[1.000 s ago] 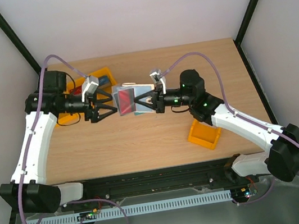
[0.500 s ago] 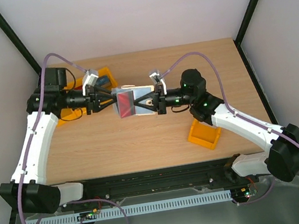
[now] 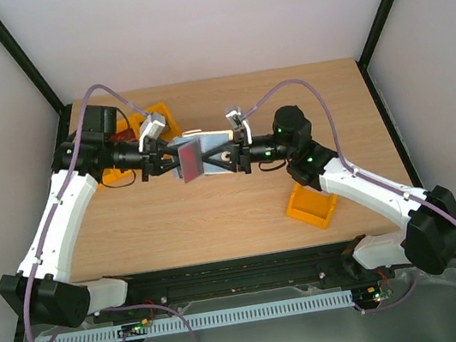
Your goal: Take the credit cards out of the card holder
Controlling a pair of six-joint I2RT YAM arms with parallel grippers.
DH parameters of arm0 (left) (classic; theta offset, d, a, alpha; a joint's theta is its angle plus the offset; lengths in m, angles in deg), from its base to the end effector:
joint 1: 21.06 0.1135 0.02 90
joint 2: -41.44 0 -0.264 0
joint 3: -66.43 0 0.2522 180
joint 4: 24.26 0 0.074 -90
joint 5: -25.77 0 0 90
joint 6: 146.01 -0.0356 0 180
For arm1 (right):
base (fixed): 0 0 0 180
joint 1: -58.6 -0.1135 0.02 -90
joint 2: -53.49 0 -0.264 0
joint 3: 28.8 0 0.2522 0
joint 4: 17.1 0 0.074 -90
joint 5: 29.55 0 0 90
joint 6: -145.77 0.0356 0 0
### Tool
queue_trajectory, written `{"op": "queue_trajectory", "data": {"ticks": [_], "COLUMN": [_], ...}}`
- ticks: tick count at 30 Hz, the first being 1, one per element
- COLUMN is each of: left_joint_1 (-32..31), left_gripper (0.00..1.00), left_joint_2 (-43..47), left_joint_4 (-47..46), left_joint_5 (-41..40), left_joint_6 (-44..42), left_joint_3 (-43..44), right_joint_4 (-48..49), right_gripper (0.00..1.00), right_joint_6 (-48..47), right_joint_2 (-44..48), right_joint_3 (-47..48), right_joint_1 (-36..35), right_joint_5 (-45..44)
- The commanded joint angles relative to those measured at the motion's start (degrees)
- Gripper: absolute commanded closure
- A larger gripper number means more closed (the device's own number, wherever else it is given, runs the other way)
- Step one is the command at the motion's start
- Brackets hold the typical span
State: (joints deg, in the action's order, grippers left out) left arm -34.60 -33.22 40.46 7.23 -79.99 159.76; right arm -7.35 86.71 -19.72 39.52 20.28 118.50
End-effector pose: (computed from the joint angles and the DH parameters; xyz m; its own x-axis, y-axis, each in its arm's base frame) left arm 0.2335 -0.0909 0.3874 -0.3493 0.2170 -0.9115 0.9370 0.0732 -0.3416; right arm 0.2069 0.2020 0.3526 -0.4527 -0.0110 -0.8916 -0.8845 -0.1205 0.4506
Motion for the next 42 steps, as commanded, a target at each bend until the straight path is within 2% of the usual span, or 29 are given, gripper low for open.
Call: {"op": "queue_trajectory", "data": {"ticks": [1, 2, 3, 5, 6, 7, 8, 9, 10, 13, 15, 16, 17, 20, 23, 35, 40, 42], "left_joint_1": [0.12, -0.34, -0.87, -5.4, -7.46, -9.32, -10.37, -10.62, -10.44, -9.18, -7.57, -6.76, -6.02, -5.69, -5.58, -5.19, -5.19, -5.18], "left_gripper": [0.98, 0.98, 0.98, 0.98, 0.98, 0.98, 0.98, 0.98, 0.98, 0.98, 0.98, 0.98, 0.98, 0.98, 0.98, 0.98, 0.98, 0.98], "left_joint_2": [0.84, 1.02, 1.01, 0.32, -0.41, -1.26, -1.78, -1.71, -1.23, -0.71, -1.01, -1.11, -1.18, -1.38, -1.3, -1.55, -2.04, -2.29], "left_joint_4": [-3.15, -6.33, -7.86, -10.37, -11.1, -11.39, -11.01, -10.18, -9.52, -6.61, -4.97, -4.31, -3.21, -0.15, 1.44, 8.93, 7.22, 6.14], "left_joint_5": [-16.31, -26.28, -38.38, -64.97, -75.12, -83.04, -85.56, -83.31, -77.17, -54.58, -39.24, -35.33, -27.54, -16.42, -12.03, -2.54, -2.68, -3.14], "left_joint_6": [5.37, 8.49, 9.94, 8.25, 7.0, 5.73, 4.87, 4.7, 5.25, 6.71, 7.11, 6.99, 6.37, 3.61, 2.13, -7.49, -5.46, -3.9], "left_joint_3": [-0.11, -0.13, -0.04, -1.15, -1.75, -2.13, -2.07, -1.69, -1.27, 0.89, 2.52, 3.05, 3.65, 5.21, 6.45, 8.66, 8.37, 8.15], "right_joint_4": [-6.55, -9.59, -12.87, -20.36, -24.65, -26.83, -27.95, -27.78, -26.57, -19.0, -11.66, -6.71, -2.12, 3.68, 4.27, 1.39, -2.71, -1.25], "right_gripper": [0.51, 0.43, 0.4, 0.38, 0.38, 0.38, 0.39, 0.4, 0.43, 0.59, 0.64, 0.66, 0.7, 0.8, 0.86, 0.92, 0.91, 0.9], "right_joint_6": [-4.96, -5.53, -5.92, -7.39, -8.29, -9.11, -9.74, -10.29, -10.66, -11.89, -11.3, -9.68, -7.07, -2.16, -0.73, -3.7, -7.59, -7.16], "right_joint_2": [1.21, 1.74, 1.9, 1.68, 1.22, 0.73, 0.61, 0.8, 1.38, 4.04, 5.68, 6.06, 6.08, 4.36, 2.29, 0.3, -1.16, -1.78], "right_joint_3": [0.9, 1.03, 1.17, 2.38, 3.01, 3.71, 4.25, 4.27, 3.86, 1.49, -0.68, -1.86, -2.9, -3.35, -2.43, -0.85, 0.91, 1.17], "right_joint_1": [1.06, 1.89, 2.28, 2.72, 2.73, 2.74, 2.73, 2.69, 2.6, 1.09, -0.1, -0.5, -0.72, -0.76, -0.91, -1.69, -3.71, -4.16], "right_joint_5": [-8.24, -14.72, -18.27, -33.91, -38.81, -41.43, -41.94, -40.19, -37.48, -26.29, -17.08, -12.9, -9.84, -8.11, -9.01, -10.76, -14.52, -13.53]}}
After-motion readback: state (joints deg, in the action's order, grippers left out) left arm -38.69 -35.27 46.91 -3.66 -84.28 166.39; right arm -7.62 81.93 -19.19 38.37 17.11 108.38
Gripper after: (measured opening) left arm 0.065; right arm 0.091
